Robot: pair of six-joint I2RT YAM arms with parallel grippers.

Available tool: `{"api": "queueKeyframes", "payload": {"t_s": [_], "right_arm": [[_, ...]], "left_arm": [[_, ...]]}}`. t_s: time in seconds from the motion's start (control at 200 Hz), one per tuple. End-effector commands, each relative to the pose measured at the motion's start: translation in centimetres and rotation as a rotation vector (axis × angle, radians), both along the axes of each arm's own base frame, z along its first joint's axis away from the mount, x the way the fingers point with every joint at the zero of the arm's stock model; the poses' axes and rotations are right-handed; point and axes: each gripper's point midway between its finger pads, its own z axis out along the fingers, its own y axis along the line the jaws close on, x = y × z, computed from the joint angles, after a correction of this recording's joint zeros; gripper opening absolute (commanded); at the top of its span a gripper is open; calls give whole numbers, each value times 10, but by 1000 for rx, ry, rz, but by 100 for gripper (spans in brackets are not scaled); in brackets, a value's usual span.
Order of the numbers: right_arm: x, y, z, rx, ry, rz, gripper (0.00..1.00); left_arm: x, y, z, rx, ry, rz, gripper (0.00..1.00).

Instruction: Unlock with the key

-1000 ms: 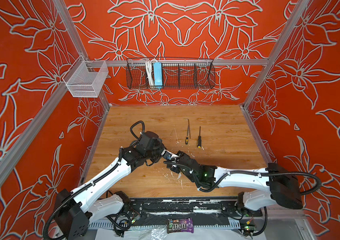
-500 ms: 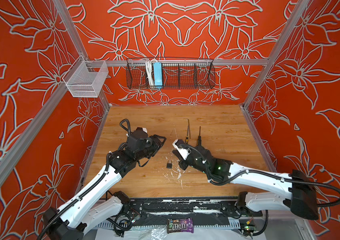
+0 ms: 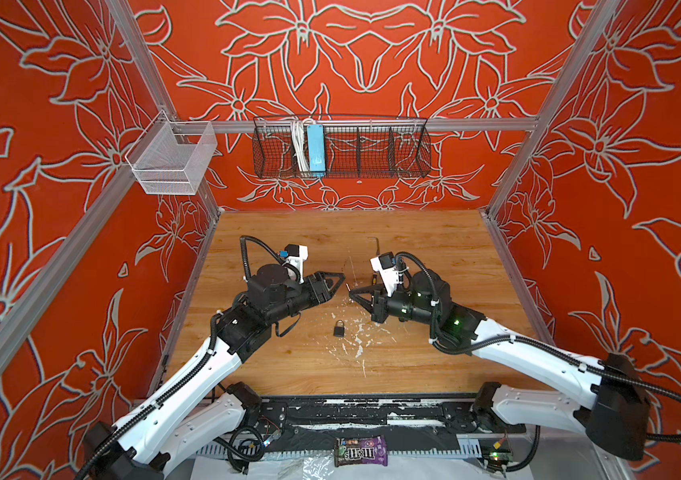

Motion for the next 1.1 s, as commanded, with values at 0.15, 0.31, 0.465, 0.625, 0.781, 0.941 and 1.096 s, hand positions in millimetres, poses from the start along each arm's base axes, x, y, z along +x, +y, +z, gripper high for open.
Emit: {"api": "queueKeyframes", "payload": {"t_s": [0.15, 0.31, 0.465, 0.625, 0.781, 0.941, 1.096], "right_arm": [[2, 6, 17, 160, 97, 55, 0], [6, 7, 17, 173, 108, 52, 0], [7, 8, 18, 186, 118, 63, 0], [9, 7, 13, 182, 138, 56, 0], [11, 4, 11, 191, 150, 47, 0], [15, 1, 11, 195, 167, 38, 0], [16, 2, 13, 196, 172, 45, 0]], "left_arm": [[2, -17, 8, -39, -57, -86, 48], [3, -24, 7, -56, -51, -112, 39], [10, -28, 0, -48, -30, -114, 35], [13, -31, 1, -55, -35, -119, 28], [14, -33, -3, -54, -23, -122, 18], [14, -32, -4, -51, -27, -118, 4], [15, -31, -5, -44, -26, -110, 0]]}}
